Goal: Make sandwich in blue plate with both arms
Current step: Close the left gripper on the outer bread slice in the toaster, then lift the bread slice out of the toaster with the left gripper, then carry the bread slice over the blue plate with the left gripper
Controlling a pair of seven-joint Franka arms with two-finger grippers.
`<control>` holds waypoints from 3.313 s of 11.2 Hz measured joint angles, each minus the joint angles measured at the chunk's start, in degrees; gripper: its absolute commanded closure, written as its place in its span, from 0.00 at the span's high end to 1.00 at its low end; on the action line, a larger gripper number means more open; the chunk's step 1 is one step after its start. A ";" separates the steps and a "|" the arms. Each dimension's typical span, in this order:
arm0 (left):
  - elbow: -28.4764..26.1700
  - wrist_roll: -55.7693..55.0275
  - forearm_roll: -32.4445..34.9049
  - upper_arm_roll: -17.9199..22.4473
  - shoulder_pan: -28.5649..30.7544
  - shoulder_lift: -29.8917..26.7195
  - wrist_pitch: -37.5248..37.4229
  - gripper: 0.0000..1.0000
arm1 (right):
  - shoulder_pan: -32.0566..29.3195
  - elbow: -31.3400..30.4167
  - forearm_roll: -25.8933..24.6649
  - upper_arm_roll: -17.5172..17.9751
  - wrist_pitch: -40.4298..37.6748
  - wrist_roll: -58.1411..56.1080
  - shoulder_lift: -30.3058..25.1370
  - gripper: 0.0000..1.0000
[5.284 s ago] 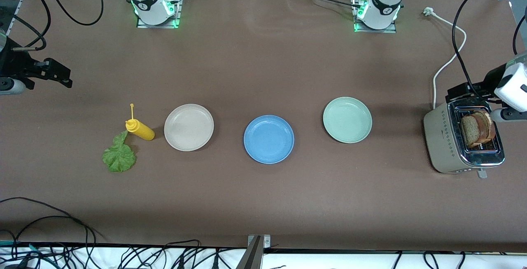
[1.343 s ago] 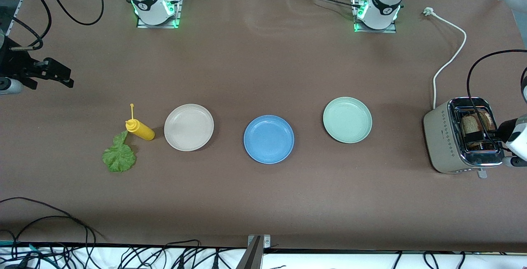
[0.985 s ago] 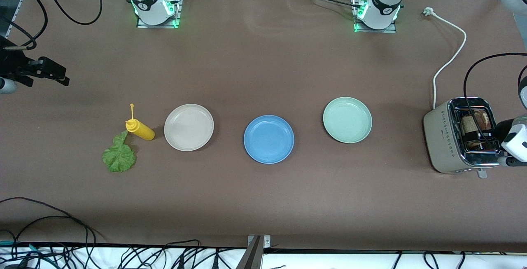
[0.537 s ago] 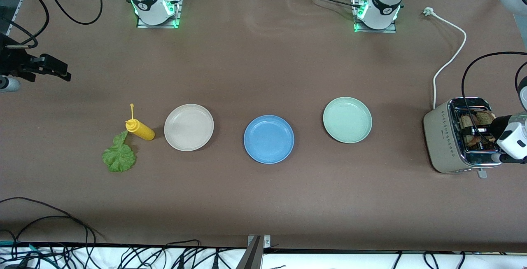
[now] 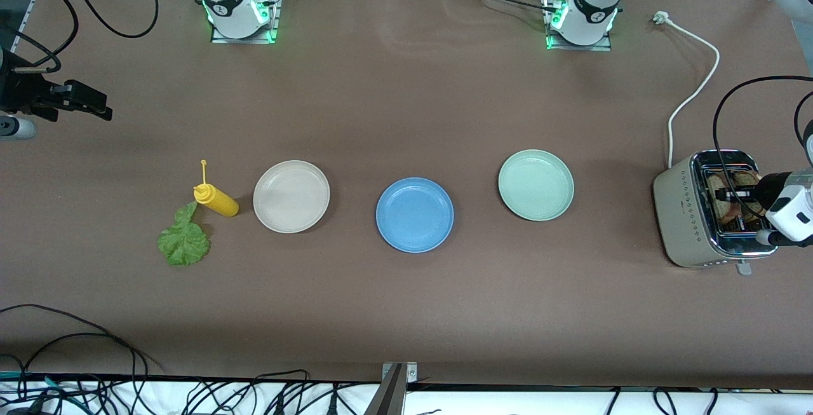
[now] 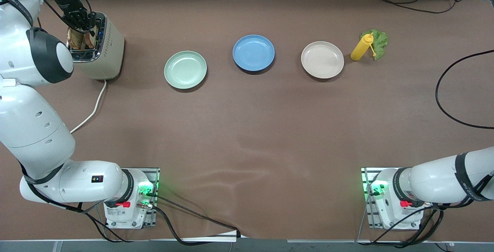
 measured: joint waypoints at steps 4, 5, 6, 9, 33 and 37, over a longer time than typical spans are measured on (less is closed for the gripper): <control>0.41 0.03 0.57 0.73 -0.06 -0.05 -1.11 0.00 | 0.00 0.00 1.14 -0.02 -0.12 0.00 0.00 1.00; 1.16 0.05 1.27 0.76 -0.14 -0.25 -1.42 0.00 | -0.01 0.00 1.16 -0.03 -0.13 0.00 0.00 1.00; 2.00 0.05 1.61 0.80 -0.23 -0.54 -1.77 0.00 | -0.01 0.00 1.17 -0.05 -0.14 0.00 0.00 1.00; 3.24 0.07 1.65 0.84 -0.33 -1.41 -2.25 0.00 | -0.02 0.00 1.18 -0.25 -0.15 0.00 0.00 1.00; 8.72 -19.29 -4.51 -20.59 -3.99 -6.09 -4.13 0.00 | -0.02 -0.01 1.24 -0.57 -0.15 0.00 0.00 1.00; 8.56 -31.69 -4.60 -29.79 -4.50 -2.08 0.61 0.00 | -0.01 -0.02 1.27 -0.65 -0.15 0.00 0.01 1.00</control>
